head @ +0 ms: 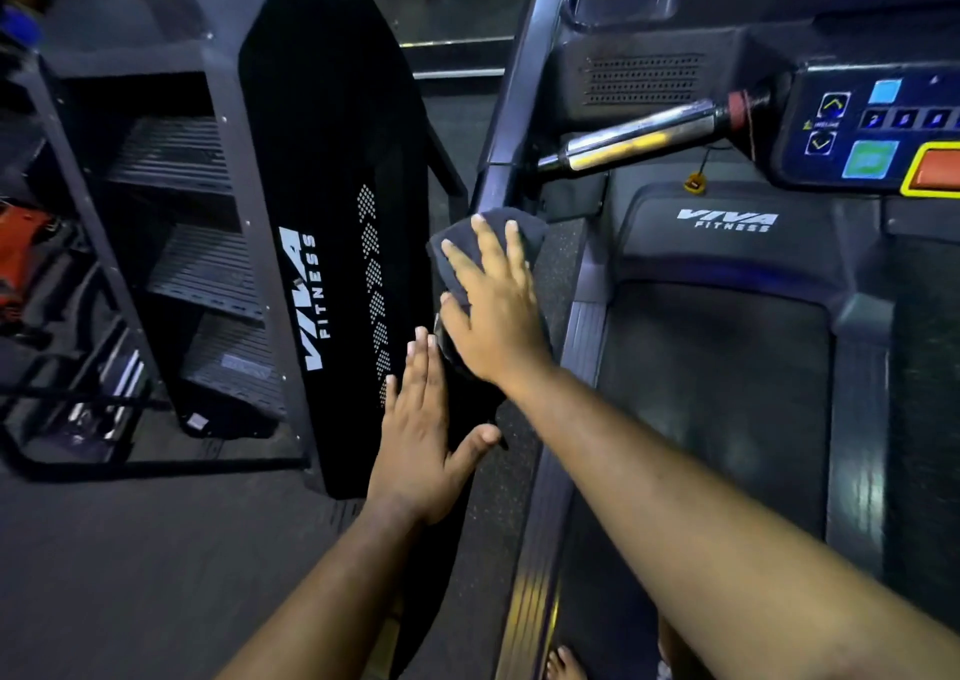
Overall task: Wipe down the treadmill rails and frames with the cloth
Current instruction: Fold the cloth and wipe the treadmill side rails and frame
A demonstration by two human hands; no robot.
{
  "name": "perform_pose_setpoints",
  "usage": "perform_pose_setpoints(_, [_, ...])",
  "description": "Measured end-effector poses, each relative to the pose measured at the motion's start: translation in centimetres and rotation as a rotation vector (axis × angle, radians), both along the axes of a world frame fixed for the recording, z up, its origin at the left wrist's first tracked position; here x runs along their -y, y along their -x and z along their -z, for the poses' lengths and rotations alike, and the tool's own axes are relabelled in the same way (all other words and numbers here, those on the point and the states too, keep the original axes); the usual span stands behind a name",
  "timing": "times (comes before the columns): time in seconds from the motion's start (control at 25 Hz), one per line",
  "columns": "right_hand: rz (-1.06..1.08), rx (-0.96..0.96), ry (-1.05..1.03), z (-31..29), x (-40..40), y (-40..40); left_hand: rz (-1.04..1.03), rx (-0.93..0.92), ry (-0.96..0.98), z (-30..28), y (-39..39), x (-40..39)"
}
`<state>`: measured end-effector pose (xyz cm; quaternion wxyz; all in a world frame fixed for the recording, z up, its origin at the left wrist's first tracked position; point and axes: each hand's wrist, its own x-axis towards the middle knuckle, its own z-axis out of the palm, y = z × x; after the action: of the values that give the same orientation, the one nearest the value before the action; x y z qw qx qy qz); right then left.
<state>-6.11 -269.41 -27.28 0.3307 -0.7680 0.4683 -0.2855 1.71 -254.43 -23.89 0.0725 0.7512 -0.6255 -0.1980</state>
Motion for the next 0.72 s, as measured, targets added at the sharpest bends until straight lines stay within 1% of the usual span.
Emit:
perform_pose_setpoints(0.08, [-0.035, -0.007, 0.030, 0.1, 3.3, 0.3, 0.002, 0.007, -0.001, -0.1, -0.1, 0.2])
perform_pose_setpoints(0.12, [0.002, -0.011, -0.015, -0.4, 5.9, 0.2, 0.005, 0.006, -0.001, 0.0, -0.1, 0.2])
perform_pose_setpoints(0.16, [0.044, 0.040, -0.094, -0.7, 7.5, -0.1, 0.001, 0.000, 0.002, 0.1, -0.1, 0.2])
perform_pose_setpoints(0.2, [0.114, 0.176, -0.185, -0.2, 7.7, -0.4, 0.000, -0.004, 0.006, 0.2, 0.0, 0.2])
perform_pose_setpoints(0.24, [0.207, 0.357, -0.292, 0.8, 6.4, -0.7, 0.002, -0.010, 0.009, 0.2, 0.0, 0.1])
perform_pose_setpoints(0.28, [0.272, 0.544, -0.411, 2.0, 3.7, -0.8, -0.001, -0.021, 0.016, 0.3, 0.0, 0.0])
perform_pose_setpoints(0.32, [0.301, 0.675, -0.520, 3.1, -0.1, -0.8, -0.003, -0.033, 0.026, 0.4, 0.0, 0.0])
perform_pose_setpoints(0.36, [0.284, 0.735, -0.585, 4.0, -3.2, -0.8, -0.002, -0.040, 0.031, 0.4, -0.1, 0.0])
perform_pose_setpoints(0.4, [0.277, 0.766, -0.635, 4.4, -4.0, -0.7, 0.003, -0.042, 0.035, 0.5, -0.1, 0.1])
perform_pose_setpoints(0.44, [0.292, 0.778, -0.663, 4.1, -3.2, -0.7, 0.005, -0.043, 0.041, 0.5, -0.1, 0.2])
perform_pose_setpoints(0.52, [0.376, 0.684, -0.693, 2.3, 1.4, -0.8, 0.004, -0.062, 0.045, 0.5, -0.2, 0.2])
perform_pose_setpoints(0.6, [0.424, 0.622, -0.647, 1.2, 3.1, -0.9, -0.002, -0.105, 0.059, 0.8, -0.4, 0.3])
perform_pose_setpoints(0.64, [0.428, 0.577, -0.617, 1.3, 1.4, -0.9, -0.010, -0.142, 0.077, 0.9, -0.5, 0.2])
perform_pose_setpoints(0.72, [0.304, 0.527, -0.506, 1.3, -5.2, -0.7, -0.040, -0.233, 0.128, 0.9, -0.6, 0.0])
